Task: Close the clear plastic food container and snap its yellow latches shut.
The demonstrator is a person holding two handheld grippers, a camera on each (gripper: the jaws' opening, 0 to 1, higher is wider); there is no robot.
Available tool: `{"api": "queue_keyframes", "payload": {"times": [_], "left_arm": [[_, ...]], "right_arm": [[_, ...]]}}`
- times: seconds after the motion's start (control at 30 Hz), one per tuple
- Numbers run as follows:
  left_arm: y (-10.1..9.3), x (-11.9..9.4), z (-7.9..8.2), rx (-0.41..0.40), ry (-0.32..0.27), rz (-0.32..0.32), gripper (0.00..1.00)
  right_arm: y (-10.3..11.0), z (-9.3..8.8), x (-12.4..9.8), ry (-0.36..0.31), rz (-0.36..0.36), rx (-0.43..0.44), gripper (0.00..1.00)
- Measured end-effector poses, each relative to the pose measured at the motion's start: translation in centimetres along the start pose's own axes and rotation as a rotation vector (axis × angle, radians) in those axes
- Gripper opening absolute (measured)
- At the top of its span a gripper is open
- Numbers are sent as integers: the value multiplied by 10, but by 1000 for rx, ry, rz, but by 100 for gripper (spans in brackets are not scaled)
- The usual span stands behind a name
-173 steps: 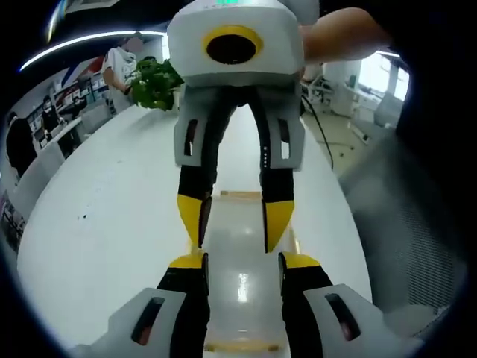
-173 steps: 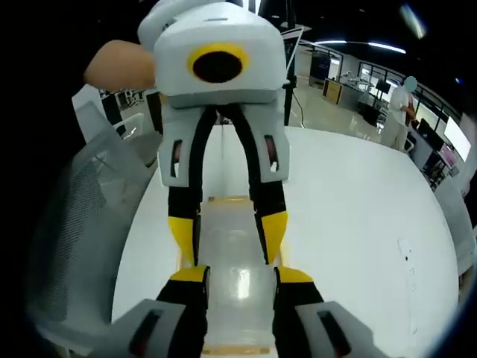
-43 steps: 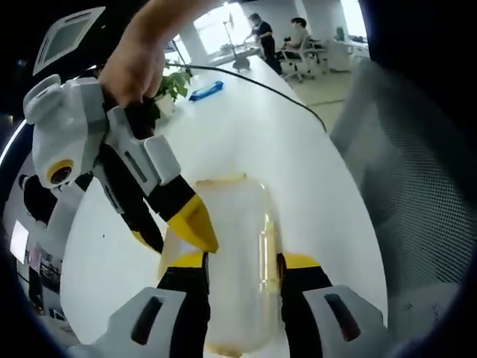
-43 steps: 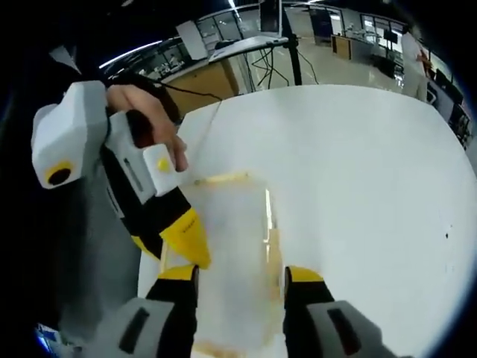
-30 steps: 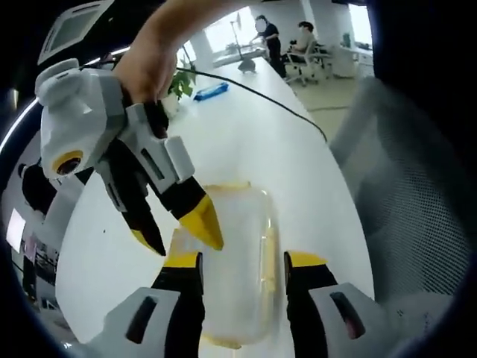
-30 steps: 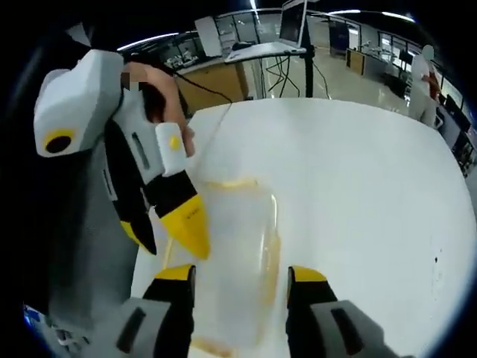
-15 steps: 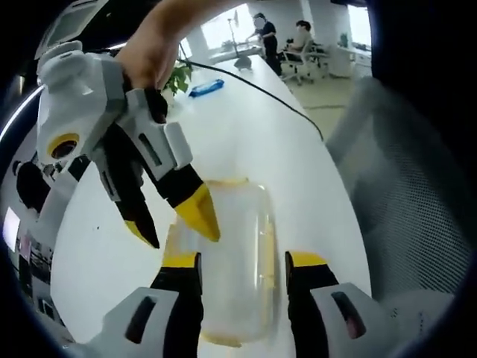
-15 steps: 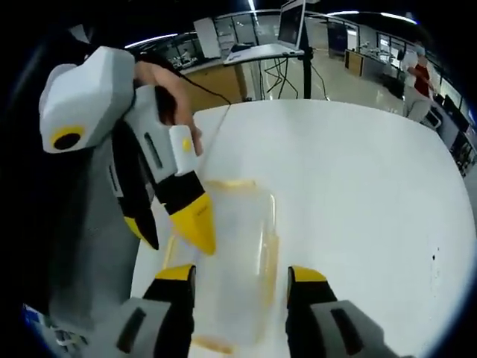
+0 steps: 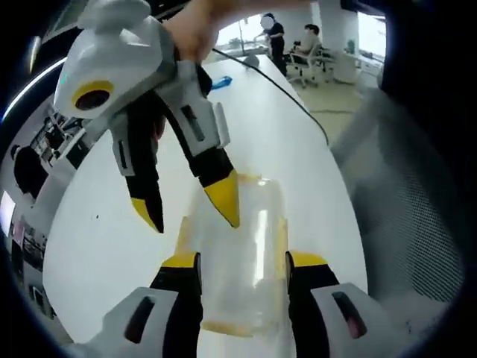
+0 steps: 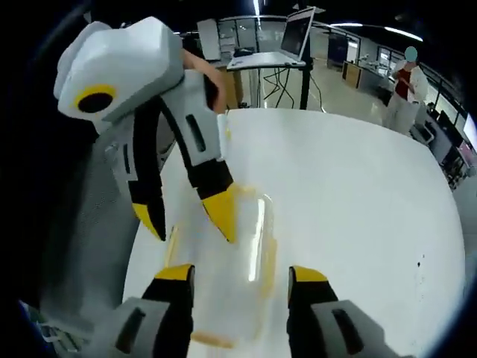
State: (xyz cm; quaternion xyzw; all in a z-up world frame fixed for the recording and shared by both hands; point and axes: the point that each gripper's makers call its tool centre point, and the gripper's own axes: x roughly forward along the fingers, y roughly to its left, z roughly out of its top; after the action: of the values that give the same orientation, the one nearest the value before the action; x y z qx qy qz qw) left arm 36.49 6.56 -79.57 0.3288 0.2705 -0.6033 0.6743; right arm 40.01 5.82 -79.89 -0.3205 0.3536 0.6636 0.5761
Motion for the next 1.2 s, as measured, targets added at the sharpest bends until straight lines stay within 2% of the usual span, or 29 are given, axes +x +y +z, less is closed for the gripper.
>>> {"api": "queue_keyframes", "payload": {"times": [0.03,0.07,0.2,0.43,0.6,0.7,0.83,1.0,1.07,1.2], "left_arm": [[0,0,0,-8,2,-10,45],[-5,0,2,-46,-10,-48,46],[7,-3,1,-40,2,-34,46],[14,-3,-5,-41,47,-51,48],[20,-4,-6,-52,47,-38,44],[21,-3,-3,-73,33,-36,47],[24,0,-7,-78,52,-34,45],[30,-2,-12,-154,68,13,49],[31,-3,-14,-161,76,31,51],[33,-6,-11,-212,54,87,47]], "right_arm": [[1,0,0,0,-4,0,49],[2,-1,-1,-3,-15,-4,49],[3,1,-7,-20,-53,-11,48],[11,0,-10,-30,-89,10,49],[15,1,-9,-44,-124,34,49],[12,0,-8,-56,-147,62,49],[8,-2,-7,-61,-170,95,49],[7,-7,-9,-55,-200,115,48],[6,-9,-9,-56,-217,142,48],[6,-12,-9,-72,-253,181,47]]}}
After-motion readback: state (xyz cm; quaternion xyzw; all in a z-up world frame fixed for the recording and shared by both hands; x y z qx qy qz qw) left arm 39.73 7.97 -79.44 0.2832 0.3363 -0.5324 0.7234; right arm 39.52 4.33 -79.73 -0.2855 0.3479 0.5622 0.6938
